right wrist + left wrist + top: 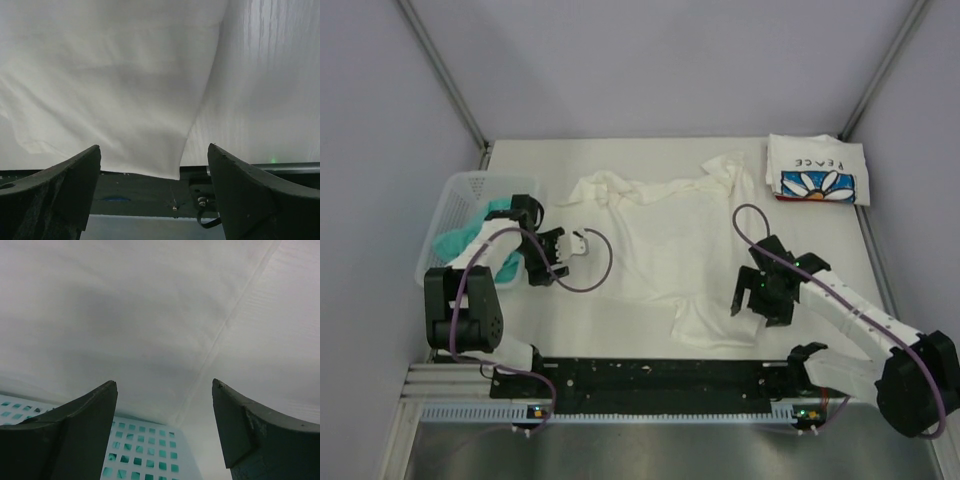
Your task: Fold and stack the t-shirts
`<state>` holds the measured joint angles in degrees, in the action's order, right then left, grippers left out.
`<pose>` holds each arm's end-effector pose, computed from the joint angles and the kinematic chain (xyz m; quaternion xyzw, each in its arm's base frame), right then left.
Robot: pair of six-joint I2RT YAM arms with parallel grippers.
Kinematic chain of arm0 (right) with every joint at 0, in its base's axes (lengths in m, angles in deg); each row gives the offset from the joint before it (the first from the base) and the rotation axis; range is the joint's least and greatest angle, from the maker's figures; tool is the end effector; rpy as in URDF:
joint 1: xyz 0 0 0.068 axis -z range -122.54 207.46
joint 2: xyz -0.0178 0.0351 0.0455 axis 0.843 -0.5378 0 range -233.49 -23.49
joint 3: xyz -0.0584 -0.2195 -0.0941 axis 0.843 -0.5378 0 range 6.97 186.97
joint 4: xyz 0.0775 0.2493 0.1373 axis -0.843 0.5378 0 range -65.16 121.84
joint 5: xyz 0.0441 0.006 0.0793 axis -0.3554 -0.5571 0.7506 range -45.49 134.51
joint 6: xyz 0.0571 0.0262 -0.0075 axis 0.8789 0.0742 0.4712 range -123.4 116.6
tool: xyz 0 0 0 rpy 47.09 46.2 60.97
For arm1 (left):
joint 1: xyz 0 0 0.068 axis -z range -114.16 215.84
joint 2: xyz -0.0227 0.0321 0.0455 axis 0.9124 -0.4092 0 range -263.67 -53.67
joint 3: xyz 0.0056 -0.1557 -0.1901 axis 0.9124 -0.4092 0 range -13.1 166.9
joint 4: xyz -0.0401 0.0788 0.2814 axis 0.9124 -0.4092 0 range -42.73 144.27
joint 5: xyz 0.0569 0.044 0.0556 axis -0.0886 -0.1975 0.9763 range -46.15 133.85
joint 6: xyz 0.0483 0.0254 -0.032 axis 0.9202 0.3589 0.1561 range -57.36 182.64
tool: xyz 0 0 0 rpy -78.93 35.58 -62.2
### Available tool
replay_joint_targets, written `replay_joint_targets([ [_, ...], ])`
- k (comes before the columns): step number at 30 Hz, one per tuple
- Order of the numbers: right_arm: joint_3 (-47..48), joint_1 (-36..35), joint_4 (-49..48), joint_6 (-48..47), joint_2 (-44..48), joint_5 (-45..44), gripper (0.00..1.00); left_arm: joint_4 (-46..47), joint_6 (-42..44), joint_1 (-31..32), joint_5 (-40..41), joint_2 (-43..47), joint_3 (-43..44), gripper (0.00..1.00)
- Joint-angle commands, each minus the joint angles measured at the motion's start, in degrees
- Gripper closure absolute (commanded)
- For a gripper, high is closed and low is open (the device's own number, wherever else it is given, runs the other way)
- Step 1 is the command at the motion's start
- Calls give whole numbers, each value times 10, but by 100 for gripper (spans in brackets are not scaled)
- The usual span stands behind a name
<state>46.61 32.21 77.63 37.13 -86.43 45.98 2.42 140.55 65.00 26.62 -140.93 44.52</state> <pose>0.2016 0.0963 0.1489 0.1304 0.9840 0.0765 0.0948 0.3002 -0.0101 0.1436 0.6229 0.7644 -0.0690 0.1515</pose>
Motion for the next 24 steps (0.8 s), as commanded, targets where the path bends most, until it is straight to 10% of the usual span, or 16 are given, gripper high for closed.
replay_joint_targets([
  [1,-42,-55,10,119,47,-42,14,33,44,-3,18,-15,-22,19],
  [7,-97,-81,-41,152,19,-33,16,-20,94,3,-11,-39,-38,16],
  [8,-101,-81,-55,154,14,-37,21,-15,94,6,-8,-41,-43,1],
  [16,-111,-81,-141,162,40,-24,100,71,63,32,29,-49,-76,6],
  [20,-90,-61,-104,166,124,-67,100,108,41,43,40,-48,-88,22],
  [24,-79,-8,-79,154,222,-75,100,117,1,58,49,-67,-75,69],
])
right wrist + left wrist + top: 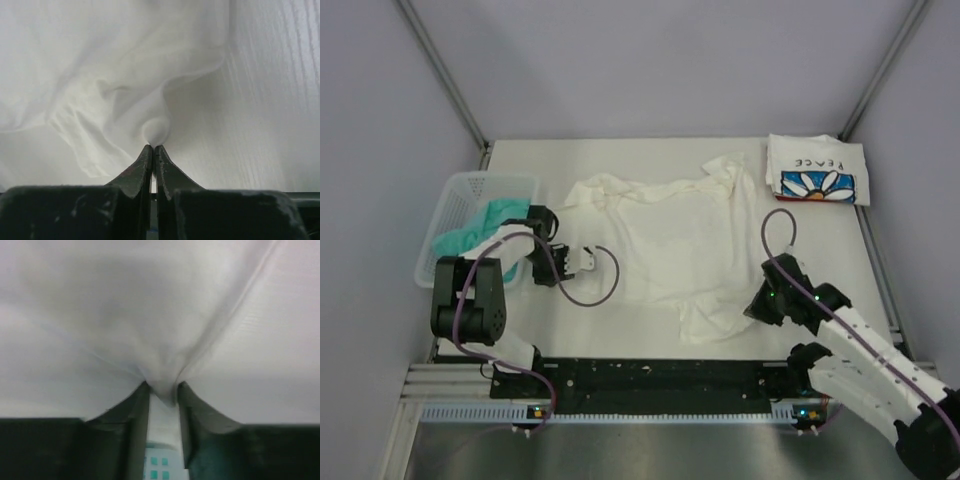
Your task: Fold and stack the t-shirts
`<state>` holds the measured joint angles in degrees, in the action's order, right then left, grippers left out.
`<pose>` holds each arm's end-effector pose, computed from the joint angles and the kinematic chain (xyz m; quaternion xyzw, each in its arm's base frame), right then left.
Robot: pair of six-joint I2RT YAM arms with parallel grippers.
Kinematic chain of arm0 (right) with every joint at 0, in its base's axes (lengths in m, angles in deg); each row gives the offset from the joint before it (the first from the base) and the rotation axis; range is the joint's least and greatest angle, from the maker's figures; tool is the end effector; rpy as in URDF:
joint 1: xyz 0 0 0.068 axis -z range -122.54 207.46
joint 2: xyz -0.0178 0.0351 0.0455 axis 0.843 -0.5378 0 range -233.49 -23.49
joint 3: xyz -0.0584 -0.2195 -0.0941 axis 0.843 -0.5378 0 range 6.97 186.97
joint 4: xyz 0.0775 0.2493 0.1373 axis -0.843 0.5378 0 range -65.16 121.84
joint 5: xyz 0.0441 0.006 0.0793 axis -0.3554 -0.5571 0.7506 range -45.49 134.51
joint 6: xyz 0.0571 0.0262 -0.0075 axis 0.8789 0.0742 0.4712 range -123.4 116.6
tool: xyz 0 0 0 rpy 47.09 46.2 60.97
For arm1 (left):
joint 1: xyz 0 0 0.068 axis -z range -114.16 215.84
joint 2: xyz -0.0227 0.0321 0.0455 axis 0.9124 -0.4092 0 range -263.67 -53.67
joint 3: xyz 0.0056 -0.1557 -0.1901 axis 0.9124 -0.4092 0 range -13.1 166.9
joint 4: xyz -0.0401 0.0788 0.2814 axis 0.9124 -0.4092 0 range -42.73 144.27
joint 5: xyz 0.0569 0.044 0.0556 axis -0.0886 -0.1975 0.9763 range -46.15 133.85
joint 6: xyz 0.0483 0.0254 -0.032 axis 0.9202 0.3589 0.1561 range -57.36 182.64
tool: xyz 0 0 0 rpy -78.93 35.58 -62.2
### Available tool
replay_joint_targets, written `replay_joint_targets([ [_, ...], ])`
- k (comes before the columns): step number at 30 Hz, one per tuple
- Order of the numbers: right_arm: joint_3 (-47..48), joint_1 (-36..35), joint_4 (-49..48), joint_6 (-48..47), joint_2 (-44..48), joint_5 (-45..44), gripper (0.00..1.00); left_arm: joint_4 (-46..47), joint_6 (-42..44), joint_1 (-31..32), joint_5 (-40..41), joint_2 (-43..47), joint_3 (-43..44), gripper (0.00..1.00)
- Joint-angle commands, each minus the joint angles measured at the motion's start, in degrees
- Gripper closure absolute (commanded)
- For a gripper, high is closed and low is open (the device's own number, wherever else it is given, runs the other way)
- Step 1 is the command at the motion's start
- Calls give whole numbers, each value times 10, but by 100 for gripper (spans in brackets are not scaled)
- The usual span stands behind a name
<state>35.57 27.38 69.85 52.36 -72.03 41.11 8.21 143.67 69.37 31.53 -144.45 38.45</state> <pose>0.1743 0.0975 0.1401 0.2231 0.9499 0.1264 0.1785 0.2872 -0.0282 0.0975 0.6715 0.7320 -0.0581 0.0990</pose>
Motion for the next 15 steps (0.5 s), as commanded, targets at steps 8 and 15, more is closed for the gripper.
replay_joint_targets([
  [8,173,85,74,-95,77,-55,100,-19,-159,9,2,18,106,100],
  [15,439,86,175,-191,37,-92,100,-167,-221,8,-16,142,286,100],
])
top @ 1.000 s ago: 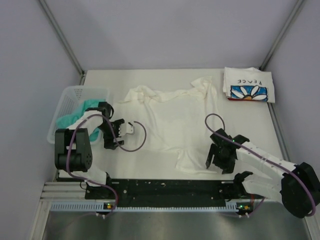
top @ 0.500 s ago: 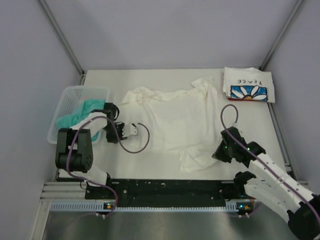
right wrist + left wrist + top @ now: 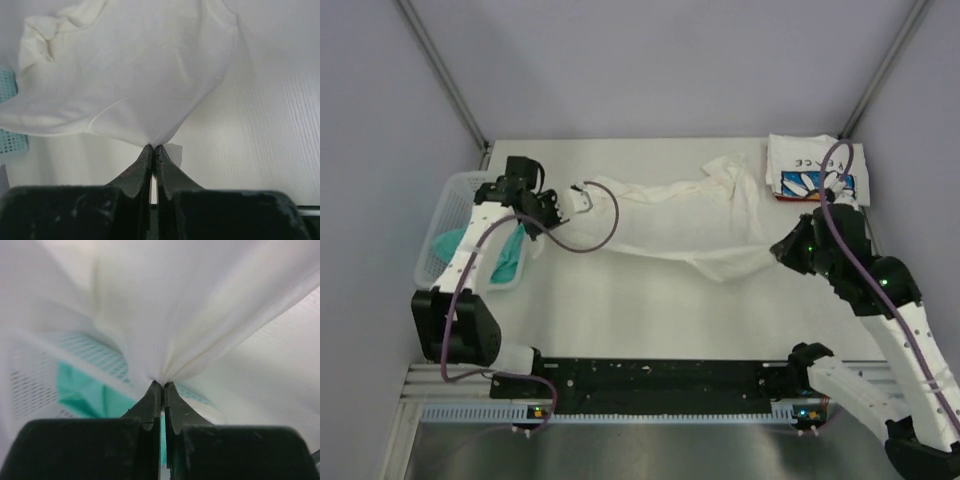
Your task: Fold and stack the t-shirts
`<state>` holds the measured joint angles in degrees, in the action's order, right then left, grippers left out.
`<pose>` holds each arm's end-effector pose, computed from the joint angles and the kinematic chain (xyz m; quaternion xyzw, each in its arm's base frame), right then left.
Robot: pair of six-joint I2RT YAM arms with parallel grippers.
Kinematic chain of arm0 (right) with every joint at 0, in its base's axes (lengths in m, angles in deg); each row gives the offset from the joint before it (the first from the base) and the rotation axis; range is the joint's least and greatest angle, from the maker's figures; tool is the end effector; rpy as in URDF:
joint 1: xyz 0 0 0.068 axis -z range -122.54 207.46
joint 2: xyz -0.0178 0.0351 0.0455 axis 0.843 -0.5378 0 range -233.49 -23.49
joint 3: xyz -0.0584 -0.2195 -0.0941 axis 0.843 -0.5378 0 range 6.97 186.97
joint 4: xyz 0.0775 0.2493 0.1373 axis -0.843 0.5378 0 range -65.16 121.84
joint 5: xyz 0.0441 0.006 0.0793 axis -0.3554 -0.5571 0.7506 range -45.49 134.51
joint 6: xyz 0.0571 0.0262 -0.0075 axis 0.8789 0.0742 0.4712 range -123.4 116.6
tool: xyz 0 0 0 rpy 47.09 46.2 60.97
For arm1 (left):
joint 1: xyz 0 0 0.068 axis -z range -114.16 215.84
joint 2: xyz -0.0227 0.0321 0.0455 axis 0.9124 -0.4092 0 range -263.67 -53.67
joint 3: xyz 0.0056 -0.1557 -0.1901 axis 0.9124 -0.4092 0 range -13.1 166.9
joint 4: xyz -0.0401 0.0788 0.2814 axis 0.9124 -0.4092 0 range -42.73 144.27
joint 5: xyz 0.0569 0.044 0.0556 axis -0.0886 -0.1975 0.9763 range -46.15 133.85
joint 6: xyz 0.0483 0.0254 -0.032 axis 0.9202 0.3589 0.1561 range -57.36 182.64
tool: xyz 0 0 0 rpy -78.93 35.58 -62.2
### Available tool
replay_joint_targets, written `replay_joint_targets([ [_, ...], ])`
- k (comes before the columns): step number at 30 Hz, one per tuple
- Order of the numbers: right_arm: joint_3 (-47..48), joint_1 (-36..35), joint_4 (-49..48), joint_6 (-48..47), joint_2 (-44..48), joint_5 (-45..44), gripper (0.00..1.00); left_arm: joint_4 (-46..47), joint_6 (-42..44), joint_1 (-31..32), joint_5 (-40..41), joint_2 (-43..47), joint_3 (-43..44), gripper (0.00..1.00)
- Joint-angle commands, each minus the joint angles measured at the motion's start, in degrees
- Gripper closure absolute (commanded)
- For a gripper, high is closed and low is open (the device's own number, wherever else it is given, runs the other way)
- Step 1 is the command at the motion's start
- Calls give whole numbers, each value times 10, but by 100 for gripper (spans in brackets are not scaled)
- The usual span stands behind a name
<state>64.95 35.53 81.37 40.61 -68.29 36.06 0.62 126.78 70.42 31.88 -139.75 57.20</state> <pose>0.1889 0.0682 0.3184 0.2040 0.8932 0.1582 0.3681 0.3309 -0.0367 0.2167 0.5676 0.7973 -0.0009 0.2051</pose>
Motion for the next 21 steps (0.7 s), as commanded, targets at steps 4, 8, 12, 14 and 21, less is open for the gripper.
replay_joint_targets([
  [4,294,5,132,-116,-10,-39,100,-115,-60,-6,15,163,167,100],
  [8,459,4,190,-143,-24,-32,100,-178,-64,-9,45,182,308,100],
  [12,570,5,215,-162,-51,-31,100,-211,-61,-10,67,178,437,100],
  [14,587,5,219,-169,-67,-39,100,-218,-55,-10,66,171,466,100],
  [21,588,6,113,-250,-179,-136,100,-118,-60,-10,66,137,411,100],
])
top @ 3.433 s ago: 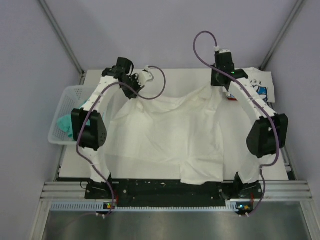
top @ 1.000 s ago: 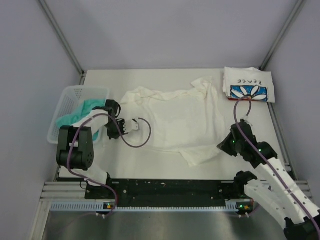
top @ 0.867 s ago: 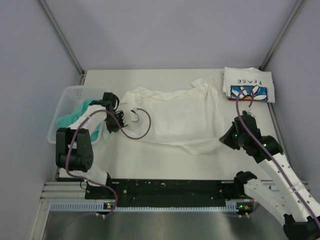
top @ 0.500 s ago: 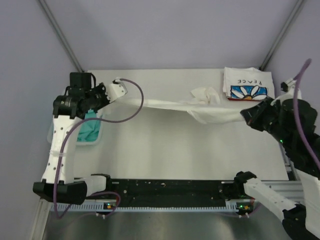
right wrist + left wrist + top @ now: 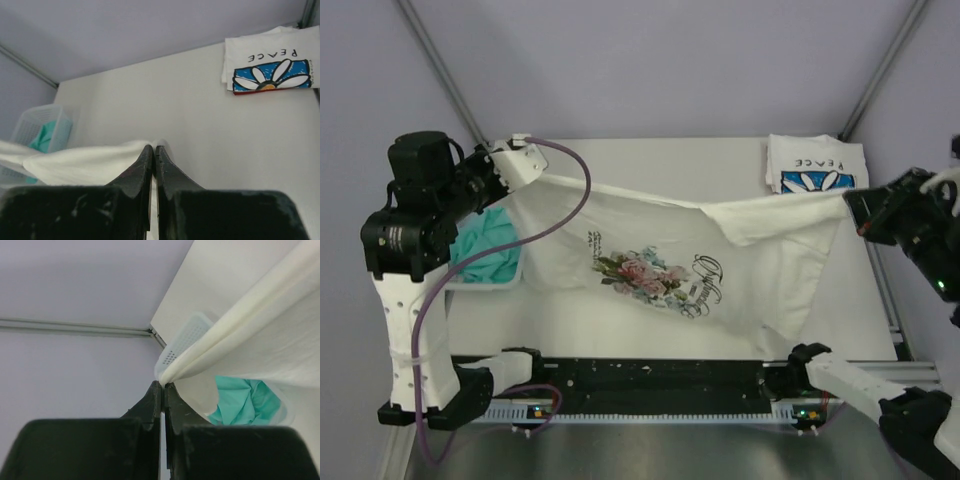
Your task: Fold and stack the t-shirts
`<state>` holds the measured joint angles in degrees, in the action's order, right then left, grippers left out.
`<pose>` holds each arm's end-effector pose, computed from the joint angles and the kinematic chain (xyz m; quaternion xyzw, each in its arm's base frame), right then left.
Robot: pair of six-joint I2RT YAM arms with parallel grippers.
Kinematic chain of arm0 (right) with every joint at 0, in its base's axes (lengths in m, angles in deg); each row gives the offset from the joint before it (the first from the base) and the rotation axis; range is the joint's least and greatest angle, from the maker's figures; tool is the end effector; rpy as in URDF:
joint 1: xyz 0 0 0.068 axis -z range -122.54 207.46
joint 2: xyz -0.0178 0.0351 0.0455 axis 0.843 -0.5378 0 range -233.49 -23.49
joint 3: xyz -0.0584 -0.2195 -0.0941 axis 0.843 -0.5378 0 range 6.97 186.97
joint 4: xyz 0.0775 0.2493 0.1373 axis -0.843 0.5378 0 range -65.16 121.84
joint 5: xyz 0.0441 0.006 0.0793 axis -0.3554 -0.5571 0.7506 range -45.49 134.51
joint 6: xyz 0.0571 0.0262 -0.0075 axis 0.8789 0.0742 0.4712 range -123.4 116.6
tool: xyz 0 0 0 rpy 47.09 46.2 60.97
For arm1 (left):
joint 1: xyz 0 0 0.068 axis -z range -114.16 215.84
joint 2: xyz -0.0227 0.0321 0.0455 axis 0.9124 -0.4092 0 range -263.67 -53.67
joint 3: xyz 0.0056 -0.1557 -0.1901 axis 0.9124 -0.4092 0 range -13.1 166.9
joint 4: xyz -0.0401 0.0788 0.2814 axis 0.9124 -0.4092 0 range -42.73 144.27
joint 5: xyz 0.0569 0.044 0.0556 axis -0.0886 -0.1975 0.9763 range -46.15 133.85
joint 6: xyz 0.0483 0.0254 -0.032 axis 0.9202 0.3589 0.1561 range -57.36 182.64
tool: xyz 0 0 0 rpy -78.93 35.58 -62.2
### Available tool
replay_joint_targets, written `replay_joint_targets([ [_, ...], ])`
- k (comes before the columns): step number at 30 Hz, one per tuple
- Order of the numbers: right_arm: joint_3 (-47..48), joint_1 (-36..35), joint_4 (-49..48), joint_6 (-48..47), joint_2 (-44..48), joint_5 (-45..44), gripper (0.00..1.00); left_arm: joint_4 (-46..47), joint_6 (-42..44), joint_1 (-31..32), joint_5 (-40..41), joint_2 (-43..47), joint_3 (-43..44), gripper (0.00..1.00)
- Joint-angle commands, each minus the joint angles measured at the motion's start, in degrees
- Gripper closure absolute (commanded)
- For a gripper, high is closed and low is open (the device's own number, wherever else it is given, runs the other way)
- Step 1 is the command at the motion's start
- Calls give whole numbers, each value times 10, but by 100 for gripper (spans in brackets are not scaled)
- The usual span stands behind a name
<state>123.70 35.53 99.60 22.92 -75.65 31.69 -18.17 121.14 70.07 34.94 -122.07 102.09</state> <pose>0.0606 0.0126 0.5575 0.1007 0.7590 0.1825 0.6168 0.1903 -0.0217 0.5256 0.4745 0.6990 0.1836 0.5024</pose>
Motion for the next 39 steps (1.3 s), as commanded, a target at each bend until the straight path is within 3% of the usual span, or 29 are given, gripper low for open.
replay_joint_targets([
  [1,10,11,-92,-92,-142,-96,100,104,-7,-6,42,-48,-45,100],
  [6,157,153,-152,-51,-313,84,100,269,-56,-6,102,-125,-13,100],
  [10,246,217,-196,6,-411,124,100,383,-72,-6,159,-188,28,100],
  [13,279,259,-231,43,-431,181,100,385,-73,-6,163,-226,84,100],
  [18,268,283,-252,28,-392,180,100,405,-77,-6,172,-233,97,100],
  [24,131,323,-233,-7,-291,211,100,393,-62,-5,119,-189,22,100],
  [28,22,323,-135,-65,-206,229,100,348,-33,-2,72,-126,-93,100],
  [32,-231,323,-109,-86,-85,242,100,249,28,5,-5,-64,-235,100],
  [37,-451,322,-110,-72,23,234,100,109,82,23,-72,-63,-369,100],
  [38,-478,322,-111,-72,28,238,100,82,103,25,-94,-67,-398,97],
  [39,-505,322,-112,-66,34,242,100,60,121,29,-109,-72,-420,87],
])
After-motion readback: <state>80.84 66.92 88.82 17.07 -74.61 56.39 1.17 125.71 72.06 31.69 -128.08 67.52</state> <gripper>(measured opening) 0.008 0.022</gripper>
